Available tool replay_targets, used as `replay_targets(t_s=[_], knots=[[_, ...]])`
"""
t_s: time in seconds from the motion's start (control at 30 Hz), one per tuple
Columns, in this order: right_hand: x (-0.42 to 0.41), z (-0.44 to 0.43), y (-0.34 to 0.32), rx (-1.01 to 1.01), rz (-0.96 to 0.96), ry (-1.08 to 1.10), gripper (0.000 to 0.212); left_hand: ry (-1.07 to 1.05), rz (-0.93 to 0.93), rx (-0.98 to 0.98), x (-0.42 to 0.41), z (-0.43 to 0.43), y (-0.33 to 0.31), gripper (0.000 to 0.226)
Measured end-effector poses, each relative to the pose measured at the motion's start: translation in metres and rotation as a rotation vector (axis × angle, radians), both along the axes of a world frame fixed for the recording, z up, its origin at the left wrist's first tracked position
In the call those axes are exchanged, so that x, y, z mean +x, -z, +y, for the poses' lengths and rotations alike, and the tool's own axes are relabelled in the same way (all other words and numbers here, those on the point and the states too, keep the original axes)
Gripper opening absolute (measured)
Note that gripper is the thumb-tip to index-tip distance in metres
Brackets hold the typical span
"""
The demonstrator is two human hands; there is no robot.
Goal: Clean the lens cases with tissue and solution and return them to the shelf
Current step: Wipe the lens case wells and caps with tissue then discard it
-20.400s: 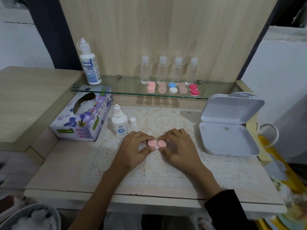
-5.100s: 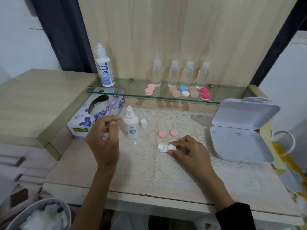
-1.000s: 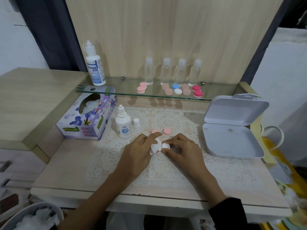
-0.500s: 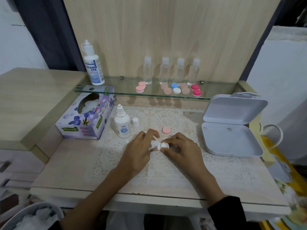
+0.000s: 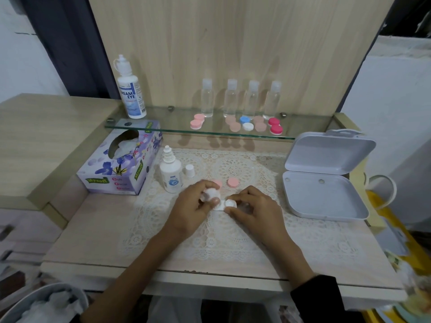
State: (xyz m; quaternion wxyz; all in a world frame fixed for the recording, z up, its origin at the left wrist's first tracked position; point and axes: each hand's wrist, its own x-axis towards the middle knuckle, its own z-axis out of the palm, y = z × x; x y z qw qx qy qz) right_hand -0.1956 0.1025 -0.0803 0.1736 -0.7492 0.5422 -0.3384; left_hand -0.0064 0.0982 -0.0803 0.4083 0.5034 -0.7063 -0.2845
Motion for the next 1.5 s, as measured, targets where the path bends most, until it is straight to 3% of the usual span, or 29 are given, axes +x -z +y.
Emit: replay_targets(t_s=[0.1, 0.23, 0.47, 0.73, 0.87, 0.93, 1.03, 1.1, 1.23, 1.33, 1.43, 1.5], knots=[[0.001, 0.000, 0.000, -0.005, 0.000, -0.004, 0.019, 0.141, -0.228, -0.010, 0.004, -0.005, -0.007, 0.046], [0.000, 0.000, 0.000, -0.005, 0.000, -0.004, 0.019, 0.109, -0.312, -0.039, 0.005, -0.009, -0.017, 0.036], [0.000, 0.000, 0.001, -0.007, -0.004, -0.005, 0.020, -0.095, -0.255, -0.055, 0.002, 0.000, -0.013, 0.026], [-0.001, 0.000, 0.001, -0.007, -0.023, -0.014, 0.019, -0.225, -0.273, -0.210, 0.004, 0.009, -0.001, 0.015], [0.000, 0.002, 0.000, -0.022, -0.047, 0.003, 0.018, -0.224, -0.075, -0.156, 0.012, 0.011, 0.004, 0.032], [0.000, 0.001, 0.000, -0.024, -0.102, 0.020, 0.017, -0.216, 0.064, -0.066, 0.014, 0.012, 0.005, 0.028], [-0.001, 0.001, -0.001, -0.008, -0.189, 0.022, 0.017, -0.157, 0.396, 0.190, 0.013, 0.009, -0.006, 0.007], [-0.001, 0.002, -0.001, 0.007, -0.213, 0.027, 0.021, -0.092, 0.637, 0.398, 0.010, 0.010, -0.021, 0.009], [0.000, 0.002, -0.001, 0.009, -0.239, 0.028, 0.025, -0.012, 0.780, 0.607, 0.006, 0.013, -0.034, 0.026], [-0.001, 0.001, -0.001, 0.001, -0.253, 0.022, 0.023, -0.010, 0.768, 0.515, 0.002, 0.011, -0.029, 0.020], [-0.001, 0.002, -0.001, 0.017, -0.228, 0.019, 0.021, -0.092, 0.682, 0.212, -0.002, 0.010, -0.017, 0.015], [0.001, 0.003, -0.001, 0.011, -0.160, 0.022, 0.018, -0.108, 0.509, 0.022, -0.004, 0.012, -0.012, 0.016]])
